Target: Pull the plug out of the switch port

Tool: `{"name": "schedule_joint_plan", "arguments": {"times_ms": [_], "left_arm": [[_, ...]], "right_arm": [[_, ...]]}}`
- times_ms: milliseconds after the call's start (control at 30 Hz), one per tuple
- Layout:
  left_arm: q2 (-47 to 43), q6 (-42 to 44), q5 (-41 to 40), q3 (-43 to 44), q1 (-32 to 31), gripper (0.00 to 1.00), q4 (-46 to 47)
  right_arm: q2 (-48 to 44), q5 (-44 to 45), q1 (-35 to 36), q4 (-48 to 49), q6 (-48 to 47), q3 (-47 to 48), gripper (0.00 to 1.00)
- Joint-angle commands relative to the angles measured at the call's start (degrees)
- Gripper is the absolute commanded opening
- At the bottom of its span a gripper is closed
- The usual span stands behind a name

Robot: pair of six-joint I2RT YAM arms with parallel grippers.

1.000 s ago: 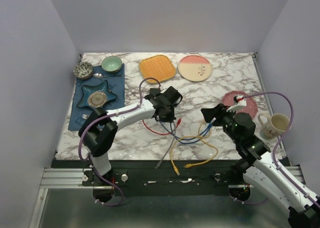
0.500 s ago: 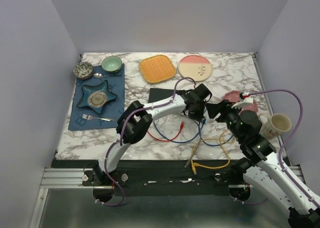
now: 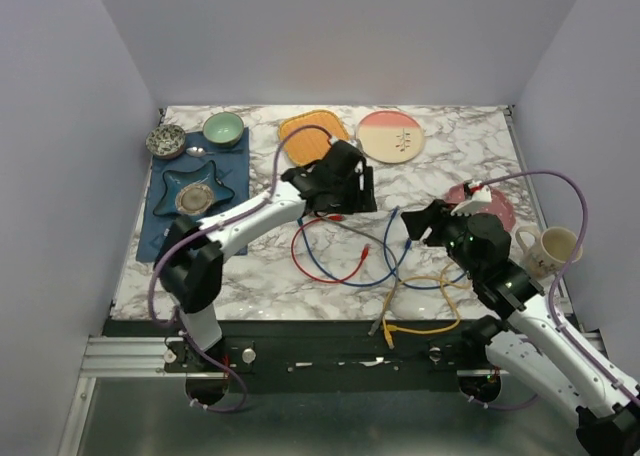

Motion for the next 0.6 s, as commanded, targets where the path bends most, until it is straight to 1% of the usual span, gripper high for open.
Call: {"name": "schedule_joint_plan", "arguments": {"times_ms": [0, 33, 100, 133, 167, 200, 233, 267, 300, 367, 433, 500, 567], "left_arm": [[-13.4, -1.0, -8.1, -8.6, 4.0, 0.79, 2.8], [-15.4, -1.4, -10.6, -11.4, 4.5, 0.79, 2.7], [-20.0, -3.1, -13.2, -13.9, 5.8, 0.79, 2.1], [-21.2, -3.9, -14.7, -16.8, 6.3, 0.78, 1.7], [-23.1, -4.6, -15.3, -18.4, 6.6, 0.78, 1.7], [-23.9, -6.0, -15.7, -20.0, 7.0, 0.78, 1.7], [-24.6, -6.6, -16.0, -23.1, 7.8, 0.77, 2.1], [-25.5, -7.2, -16.1, -24.6, 8.1, 0.76, 2.2], [-25.8, -7.9, -16.0, -25.9, 8.5, 0.75, 2.2], [-27.2, -9.4, -16.4, -28.9, 9.5, 0.74, 1.9], [-28.8, -10.8, -17.3, -31.8, 9.7, 0.74, 2.0], [-31.8, -11.5, -19.5, -33.4, 10.2, 0.74, 1.9], [-34.5, -12.9, -22.3, -35.0, 10.9, 0.74, 0.5]], "right_arm": [[6.6, -8.3, 0.2, 2.5, 0.0, -2.1, 0.67], [8.4, -12.7, 0.2, 3.6, 0.0, -2.6, 0.67], [12.0, -17.6, 0.5, 6.9, -0.4, -2.5, 0.67], [17.1, -21.6, 1.3, 7.4, -0.8, -2.1, 0.66], [19.6, -22.7, 2.2, 7.6, -2.1, -0.2, 0.66], [22.8, -23.4, 3.4, 7.4, -3.1, 1.1, 0.66], [25.5, -24.1, 6.1, 6.9, -4.0, 2.6, 0.65], [31.2, -24.5, 7.4, 5.5, -5.3, 4.1, 0.64], [33.4, -24.8, 8.8, 5.1, -5.6, 6.9, 0.63], [36.7, -23.7, 13.0, 5.9, -6.2, 8.5, 0.61], [37.9, -23.5, 16.7, 7.5, -6.9, 10.0, 0.61], [41.2, -24.1, 18.7, 7.7, -8.5, 11.8, 0.62], [44.4, -23.7, 21.2, 5.4, -11.4, 16.0, 0.67]]}}
